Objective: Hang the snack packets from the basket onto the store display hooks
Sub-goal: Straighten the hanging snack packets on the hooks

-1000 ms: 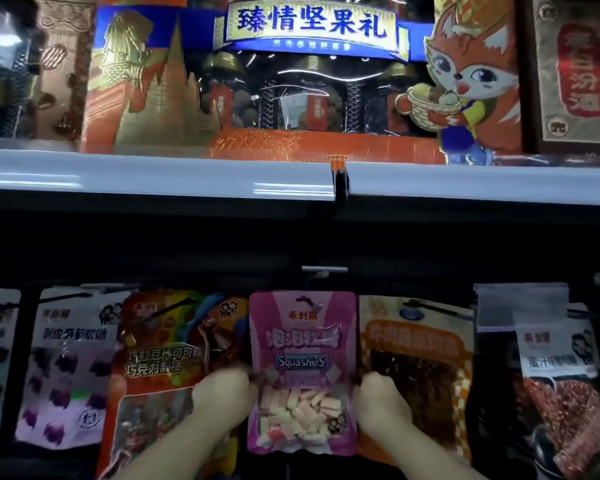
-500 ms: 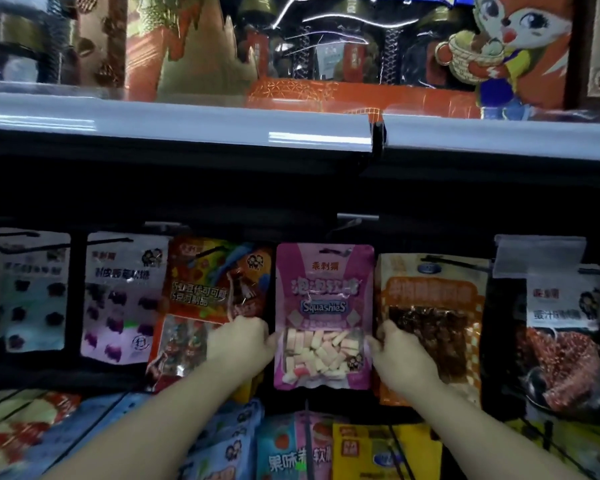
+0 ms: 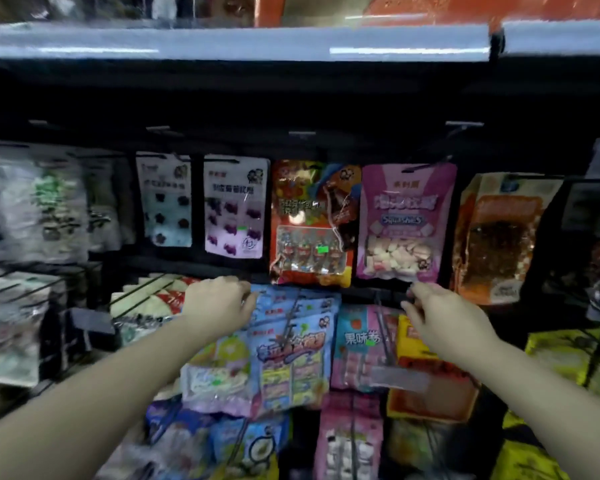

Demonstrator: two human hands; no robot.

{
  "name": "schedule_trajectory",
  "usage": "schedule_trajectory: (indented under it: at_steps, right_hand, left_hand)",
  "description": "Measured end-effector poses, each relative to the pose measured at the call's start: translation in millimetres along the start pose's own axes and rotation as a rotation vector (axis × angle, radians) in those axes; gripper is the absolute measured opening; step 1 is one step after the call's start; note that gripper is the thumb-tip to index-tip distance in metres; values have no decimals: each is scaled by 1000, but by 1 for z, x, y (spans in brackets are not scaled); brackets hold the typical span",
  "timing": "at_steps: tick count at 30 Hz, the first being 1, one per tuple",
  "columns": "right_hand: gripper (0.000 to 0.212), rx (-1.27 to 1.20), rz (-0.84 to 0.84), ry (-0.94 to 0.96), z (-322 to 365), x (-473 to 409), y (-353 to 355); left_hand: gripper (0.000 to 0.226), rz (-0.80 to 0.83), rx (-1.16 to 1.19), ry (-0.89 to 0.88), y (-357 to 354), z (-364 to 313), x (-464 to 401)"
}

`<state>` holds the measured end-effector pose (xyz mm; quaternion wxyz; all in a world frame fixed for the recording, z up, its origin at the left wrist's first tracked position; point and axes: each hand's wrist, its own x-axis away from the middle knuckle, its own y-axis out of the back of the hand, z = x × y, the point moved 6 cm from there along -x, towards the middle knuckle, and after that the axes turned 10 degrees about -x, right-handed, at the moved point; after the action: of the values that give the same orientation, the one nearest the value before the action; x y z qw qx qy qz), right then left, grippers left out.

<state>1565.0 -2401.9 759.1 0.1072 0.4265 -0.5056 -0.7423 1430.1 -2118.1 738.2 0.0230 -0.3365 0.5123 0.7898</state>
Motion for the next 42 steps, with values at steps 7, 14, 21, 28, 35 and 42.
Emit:
schedule_trajectory:
  at_steps: [7,14,21,28,35,42]
  right_hand:
    - [18,5,-22,199,90,35,-34]
    - [33,-84,241,302,161,64,-133]
    - [32,-290,465,56,201,10,-226]
    - [53,-275,345,-171,197,-38,-268]
    - [47,-267,348,-312,198,-61,-286]
    - [63,-215,369,-319,192,-88,-308]
  left_hand:
    - [33,77,33,-6,-47,44,61]
    - [32,278,125,89,-124,84,97]
    - [39,354,169,212,-186,117,72]
    - [23,213,471,375,-209,138,40]
    - [28,316,400,368,-223,138,26]
    - [29,286,407,358,-232,131,-7]
